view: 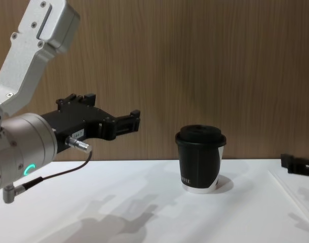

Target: Pick up the straw with one hand, pass it to the other hand, and insert it into the cup.

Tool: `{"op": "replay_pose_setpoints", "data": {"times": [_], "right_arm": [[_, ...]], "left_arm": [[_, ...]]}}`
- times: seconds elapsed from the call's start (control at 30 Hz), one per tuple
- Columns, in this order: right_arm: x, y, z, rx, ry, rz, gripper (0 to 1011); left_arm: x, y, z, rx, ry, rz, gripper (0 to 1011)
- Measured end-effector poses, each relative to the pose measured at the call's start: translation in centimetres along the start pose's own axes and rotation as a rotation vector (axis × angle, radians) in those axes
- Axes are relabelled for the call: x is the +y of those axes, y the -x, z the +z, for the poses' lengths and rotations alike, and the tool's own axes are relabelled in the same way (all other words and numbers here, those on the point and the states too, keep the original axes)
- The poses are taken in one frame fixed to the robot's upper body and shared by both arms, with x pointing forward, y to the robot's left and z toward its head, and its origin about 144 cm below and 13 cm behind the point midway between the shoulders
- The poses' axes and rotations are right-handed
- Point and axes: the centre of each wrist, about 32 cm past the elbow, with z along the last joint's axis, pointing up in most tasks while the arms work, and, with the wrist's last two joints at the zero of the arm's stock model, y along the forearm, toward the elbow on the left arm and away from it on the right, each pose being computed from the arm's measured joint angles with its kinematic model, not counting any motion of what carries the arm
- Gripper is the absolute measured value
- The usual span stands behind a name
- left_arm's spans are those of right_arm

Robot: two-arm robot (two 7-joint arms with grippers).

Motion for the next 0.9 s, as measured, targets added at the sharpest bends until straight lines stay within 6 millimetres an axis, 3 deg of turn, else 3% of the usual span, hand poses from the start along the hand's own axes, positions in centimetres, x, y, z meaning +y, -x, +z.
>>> {"op": "replay_pose_setpoints", "data": {"times": [0.9], "right_arm": [[0.4,-1.5,-0.7,0.005,0.134,0.036,1001]], "left_arm": [[0.0,0.0,0.0,0.0,0.0,0.0,1003]]}}
